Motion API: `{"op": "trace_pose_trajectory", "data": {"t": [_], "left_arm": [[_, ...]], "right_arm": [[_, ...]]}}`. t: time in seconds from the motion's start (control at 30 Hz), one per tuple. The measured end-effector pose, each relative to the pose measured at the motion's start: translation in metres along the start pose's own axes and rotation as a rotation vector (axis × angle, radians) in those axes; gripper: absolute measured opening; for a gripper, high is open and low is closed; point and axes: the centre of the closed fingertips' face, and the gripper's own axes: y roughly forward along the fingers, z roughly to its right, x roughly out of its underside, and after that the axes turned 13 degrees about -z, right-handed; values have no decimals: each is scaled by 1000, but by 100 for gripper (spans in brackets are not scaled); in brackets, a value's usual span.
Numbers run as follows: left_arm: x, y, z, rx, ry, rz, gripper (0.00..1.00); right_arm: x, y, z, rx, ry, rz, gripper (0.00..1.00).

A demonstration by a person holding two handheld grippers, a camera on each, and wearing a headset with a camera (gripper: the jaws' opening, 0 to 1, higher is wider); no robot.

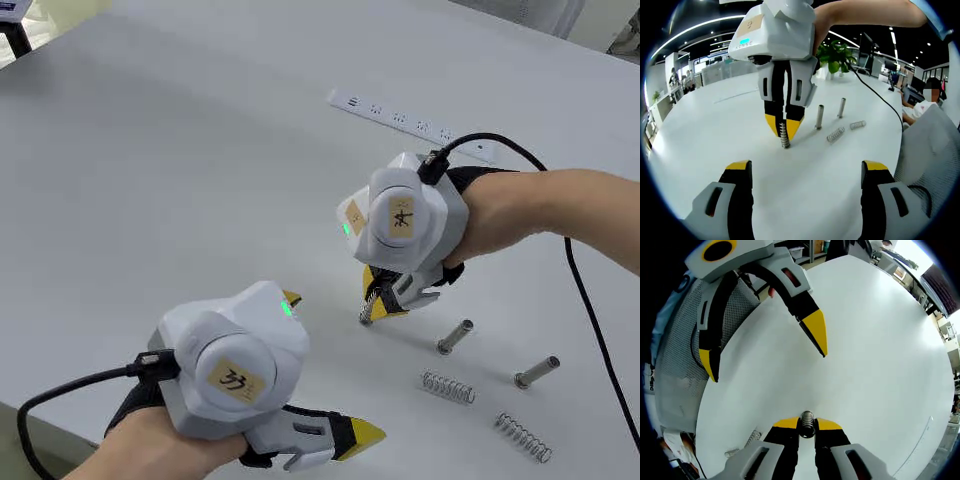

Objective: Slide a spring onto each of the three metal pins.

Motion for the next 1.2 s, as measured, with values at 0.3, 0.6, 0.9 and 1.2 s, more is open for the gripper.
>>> {"op": "trace_pose_trajectory", "data": {"t": [0.3,0.6,0.9,1.2], "left_arm": [[3,1,2,9,-1,-10,87],[2,1,3,8,6,-7,87],[2,1,1,4,3,-3,87],[-1,-1,0,2,3,3,87]], "right_arm": [[0,5,1,0,20,8,8],[-2,9,-1,-21,62,42,15],[-3,6,4,6,107,118,45],[4,3,-2,9,168,170,76]]}}
